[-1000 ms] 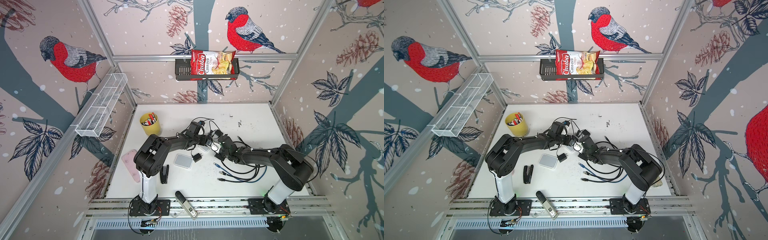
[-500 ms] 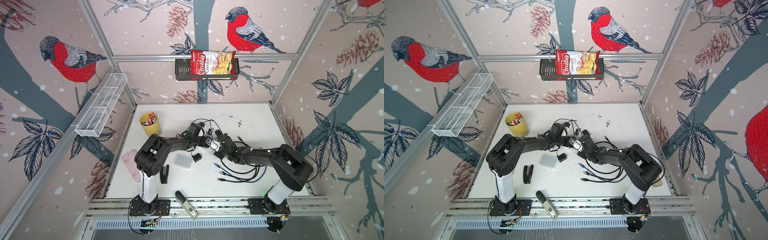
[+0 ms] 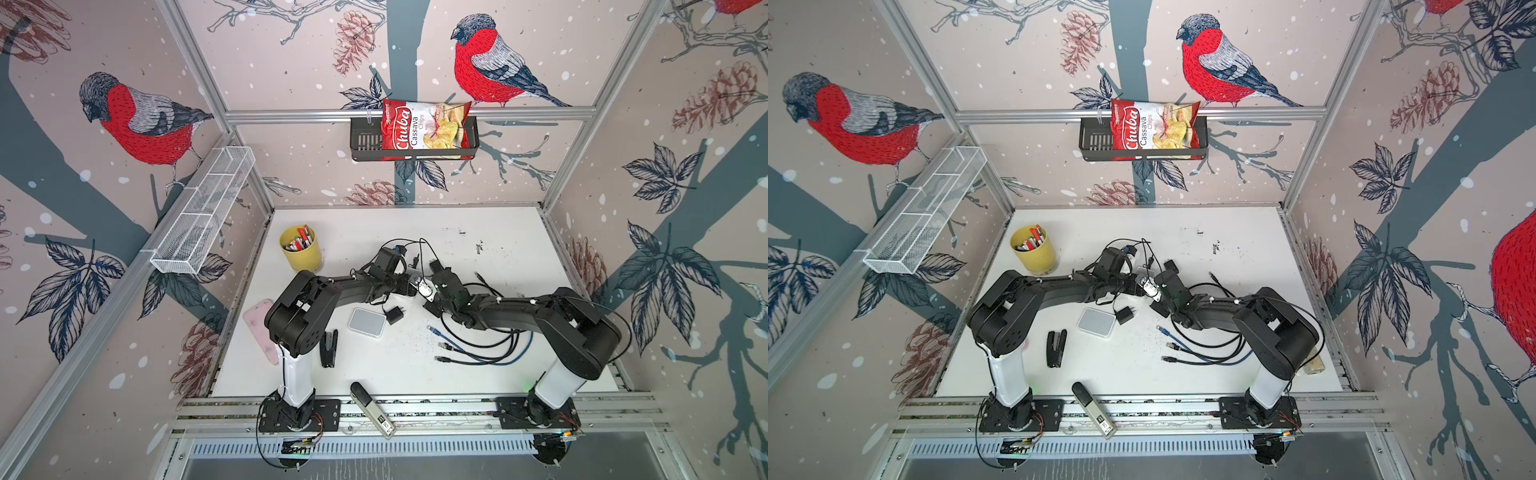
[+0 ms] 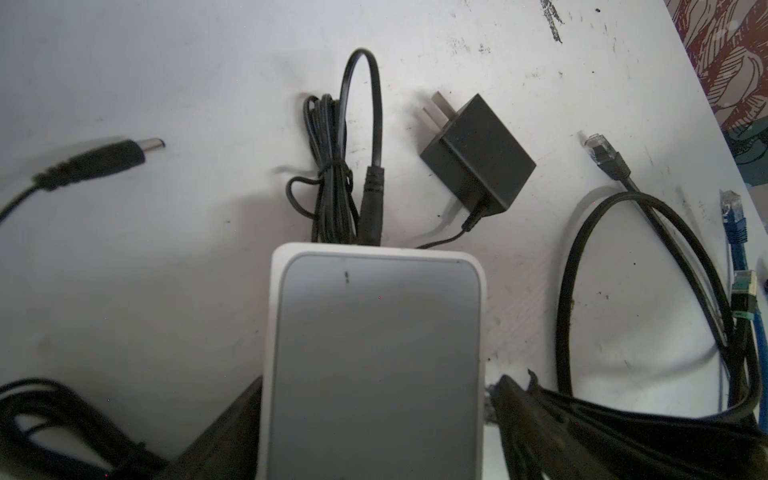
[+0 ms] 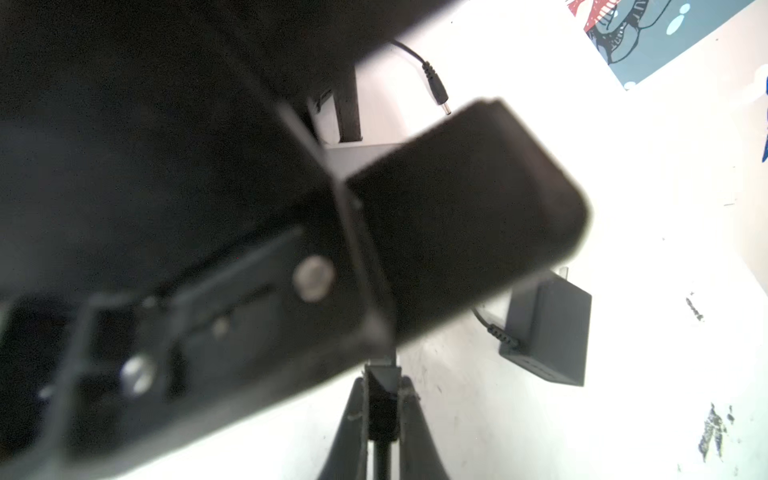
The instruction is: Insert the plug into the switch port
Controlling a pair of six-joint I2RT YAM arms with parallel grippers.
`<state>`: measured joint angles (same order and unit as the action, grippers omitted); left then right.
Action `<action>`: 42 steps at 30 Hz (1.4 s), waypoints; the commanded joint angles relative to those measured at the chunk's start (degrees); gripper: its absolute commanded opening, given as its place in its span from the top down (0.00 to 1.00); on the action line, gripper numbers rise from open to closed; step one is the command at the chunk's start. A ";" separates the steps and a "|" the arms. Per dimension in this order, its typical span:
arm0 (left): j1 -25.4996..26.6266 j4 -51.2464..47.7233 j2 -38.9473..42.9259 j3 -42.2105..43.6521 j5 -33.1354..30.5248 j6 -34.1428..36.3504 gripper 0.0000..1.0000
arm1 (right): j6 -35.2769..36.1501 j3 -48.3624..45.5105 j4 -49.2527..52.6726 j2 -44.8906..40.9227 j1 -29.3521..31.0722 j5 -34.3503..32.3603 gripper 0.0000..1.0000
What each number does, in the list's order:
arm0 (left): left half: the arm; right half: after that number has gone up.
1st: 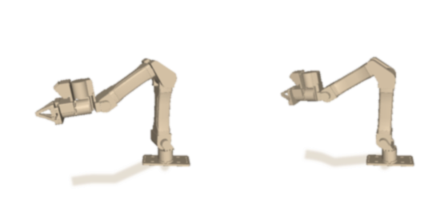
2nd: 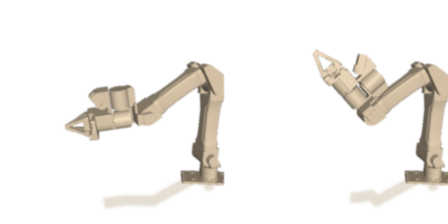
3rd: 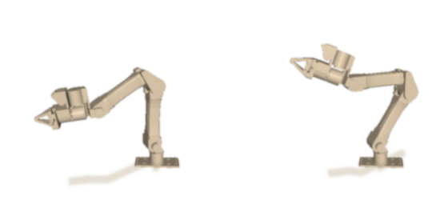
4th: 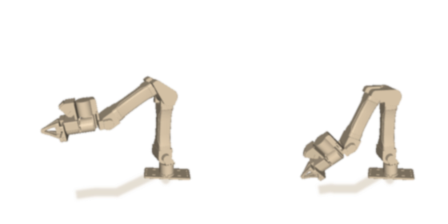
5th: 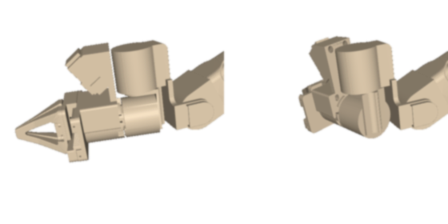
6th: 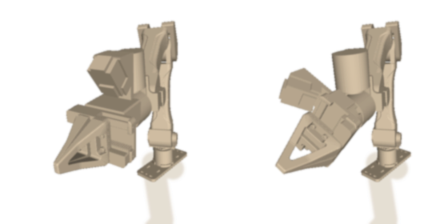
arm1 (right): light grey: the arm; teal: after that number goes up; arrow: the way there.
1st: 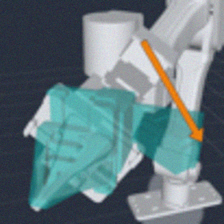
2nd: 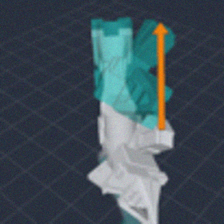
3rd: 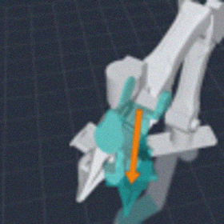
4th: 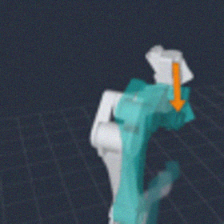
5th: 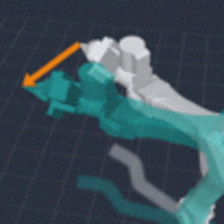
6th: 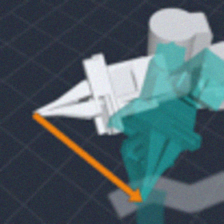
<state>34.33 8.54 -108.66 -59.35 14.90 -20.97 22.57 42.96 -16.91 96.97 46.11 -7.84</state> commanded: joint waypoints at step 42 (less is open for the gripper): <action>-1.43 -3.72 2.92 -2.90 3.07 4.45 0.18 | 0.68 -5.61 -17.90 4.19 1.95 -0.96 1.00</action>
<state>33.10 3.40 -106.67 -61.58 15.16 -16.67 22.44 37.45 -32.99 100.77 48.27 -9.54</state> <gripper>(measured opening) 0.823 0.117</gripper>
